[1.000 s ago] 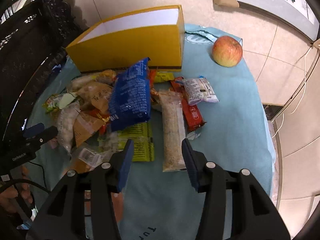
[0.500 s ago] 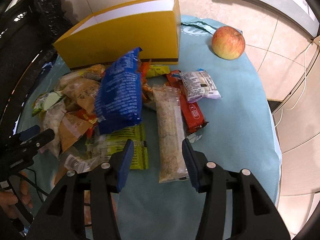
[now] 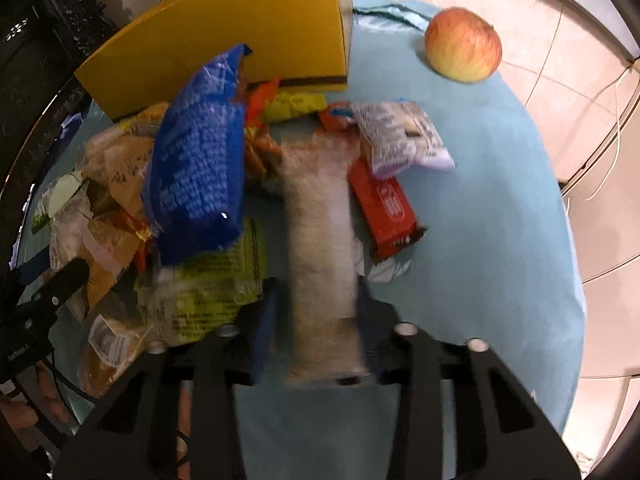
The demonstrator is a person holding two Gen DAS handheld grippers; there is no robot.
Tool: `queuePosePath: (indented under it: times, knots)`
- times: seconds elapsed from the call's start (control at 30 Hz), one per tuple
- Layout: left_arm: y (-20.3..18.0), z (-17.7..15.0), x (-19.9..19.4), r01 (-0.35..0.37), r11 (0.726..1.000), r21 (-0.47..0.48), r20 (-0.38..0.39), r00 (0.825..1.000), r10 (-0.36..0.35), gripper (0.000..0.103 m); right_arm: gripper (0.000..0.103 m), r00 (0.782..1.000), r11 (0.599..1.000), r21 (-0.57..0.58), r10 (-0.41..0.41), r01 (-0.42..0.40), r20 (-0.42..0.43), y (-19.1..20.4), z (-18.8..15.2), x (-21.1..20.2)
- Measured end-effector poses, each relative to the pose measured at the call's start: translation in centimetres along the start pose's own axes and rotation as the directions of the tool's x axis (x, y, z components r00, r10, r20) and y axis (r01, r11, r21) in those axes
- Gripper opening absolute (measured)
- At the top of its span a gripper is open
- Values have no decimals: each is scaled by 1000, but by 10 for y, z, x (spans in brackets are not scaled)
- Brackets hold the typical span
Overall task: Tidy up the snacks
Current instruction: 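Grasp the clear printed bag with the left gripper while the right grasps the long clear oat bar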
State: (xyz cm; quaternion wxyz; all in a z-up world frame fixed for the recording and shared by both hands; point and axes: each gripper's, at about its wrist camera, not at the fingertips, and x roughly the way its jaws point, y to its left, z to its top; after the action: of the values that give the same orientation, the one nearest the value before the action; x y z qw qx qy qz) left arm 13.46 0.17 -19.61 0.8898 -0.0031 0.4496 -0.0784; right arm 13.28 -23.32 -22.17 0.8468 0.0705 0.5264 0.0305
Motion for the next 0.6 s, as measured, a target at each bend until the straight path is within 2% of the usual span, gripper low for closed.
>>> queuePosePath:
  times: [0.03,0.07,0.1,0.13,0.17,0.6]
  knots:
    - [0,0,0,6,1000,-1,-3,1000,-6,101,29,1000,1000,3,10,-10,-1,-1,0,0]
    - [0,0,-1,21,1000,1,-10,1000,-21,96,29,1000,1000,6,19,-19,-2,-2,-1,-1]
    - [1,-1,-3,32,999,3,-8,999,-32,88,29,1000,1000,7,24,-24,-3,-3,-1,-1]
    - [1,-1,-5,77,997,4,-9,997,-77,64,29,1000,1000,6,26,-26,-3,-3,-2,-2]
    - [0,-1,-4,119,993,-5,-32,992,-119,59,29,1000,1000,4,26,-26,-2,-3,-3,-2]
    - [3,-10,-14,154,988,-28,-62,986,-155,42,29,999,999,0,42,-42,10,-1,-14,-9]
